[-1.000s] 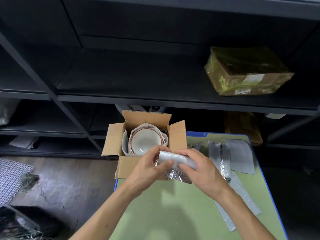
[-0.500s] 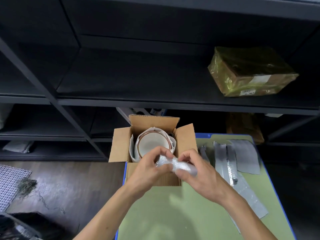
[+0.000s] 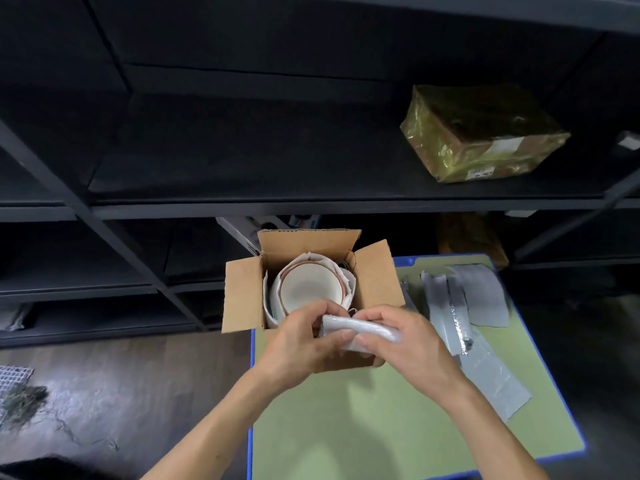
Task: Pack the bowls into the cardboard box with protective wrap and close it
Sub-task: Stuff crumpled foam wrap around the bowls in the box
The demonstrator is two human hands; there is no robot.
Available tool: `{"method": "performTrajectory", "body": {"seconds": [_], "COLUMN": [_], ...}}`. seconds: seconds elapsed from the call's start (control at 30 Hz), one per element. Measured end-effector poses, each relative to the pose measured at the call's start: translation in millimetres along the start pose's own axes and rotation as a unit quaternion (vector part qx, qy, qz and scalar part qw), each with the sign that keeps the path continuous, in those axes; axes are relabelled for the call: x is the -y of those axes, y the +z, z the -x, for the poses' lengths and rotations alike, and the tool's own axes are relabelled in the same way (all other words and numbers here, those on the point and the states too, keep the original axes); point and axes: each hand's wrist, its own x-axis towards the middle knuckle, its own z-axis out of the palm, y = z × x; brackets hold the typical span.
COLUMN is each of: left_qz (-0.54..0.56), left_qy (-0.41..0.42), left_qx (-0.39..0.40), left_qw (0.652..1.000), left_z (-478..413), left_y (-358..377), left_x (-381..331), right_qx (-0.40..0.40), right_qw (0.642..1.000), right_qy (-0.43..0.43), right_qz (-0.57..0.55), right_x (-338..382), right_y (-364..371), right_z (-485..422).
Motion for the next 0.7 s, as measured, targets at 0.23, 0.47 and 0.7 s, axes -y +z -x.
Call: {"method": "performTrajectory", "body": {"seconds": [0.23,0.47,0.7], "left_qz": [-0.057,-0.171,-0.319], "left_qy": [0.033,0.051,0.076], "left_qx": [0.024,-0.031,-0.086], "left_qw": [0.998,0.983,0.941], "left_z": [-19,-38,-80], "left_y": [10,7,25], "left_x": [6,11,20], "right_qx": [-0.013,-0.078,-0.073], "right_qw": [1.0,0.989,0.964], "right_qy": [0.021,0.022,0.005], "right_qz": [0.006,0.124,0.257], "right_x": [2,9,28], "right_y": [-16,-35,-37], "right_z": [6,-15,-47]}}
